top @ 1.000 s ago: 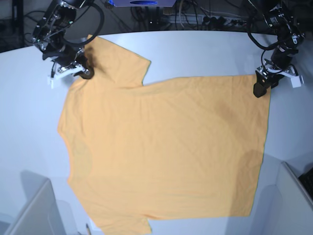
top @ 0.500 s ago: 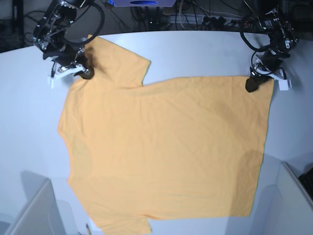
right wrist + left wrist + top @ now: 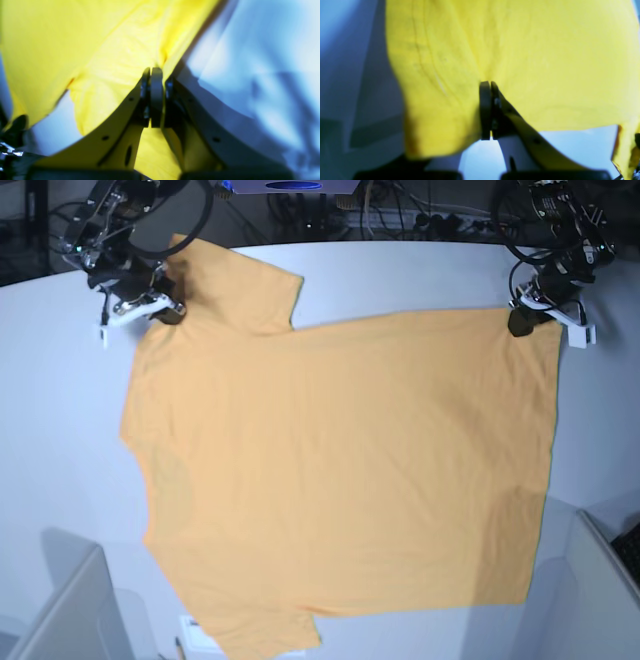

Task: Fold the T-shirt properly
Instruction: 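Grasp both shoulders and drag the shirt toward the robot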

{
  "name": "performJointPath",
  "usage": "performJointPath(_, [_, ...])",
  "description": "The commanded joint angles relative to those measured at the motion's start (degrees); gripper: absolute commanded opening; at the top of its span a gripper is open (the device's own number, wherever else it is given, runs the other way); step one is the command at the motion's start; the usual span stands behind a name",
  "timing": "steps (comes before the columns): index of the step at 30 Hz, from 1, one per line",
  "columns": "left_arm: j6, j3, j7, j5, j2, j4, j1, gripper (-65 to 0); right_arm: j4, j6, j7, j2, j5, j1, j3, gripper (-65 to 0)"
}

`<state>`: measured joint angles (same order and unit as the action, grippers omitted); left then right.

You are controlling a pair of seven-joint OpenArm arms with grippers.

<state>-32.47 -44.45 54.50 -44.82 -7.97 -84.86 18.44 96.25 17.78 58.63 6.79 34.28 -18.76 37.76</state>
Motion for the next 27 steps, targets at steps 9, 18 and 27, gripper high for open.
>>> performJointPath(9, [0.25, -0.35, 0.05, 0.11, -0.78, -9.25, 6.57, -65.0, 7.09, -1.91, 2.78, -0.06, -4.52, -5.63, -0.09, -65.0])
performJointPath(18, [4.38, 0.18, 0.40, 0.11, -0.52, -16.11, 7.63, -65.0, 15.97, -1.91, 3.04, 0.03, -4.52, -5.10, -0.26, -65.0])
performJointPath(27, [7.90, 2.82, 0.49, 0.11, -0.69, -21.56, 5.87, -65.0, 16.94, -1.91, 10.51, -0.06, -4.52, 2.10, -0.26, -65.0])
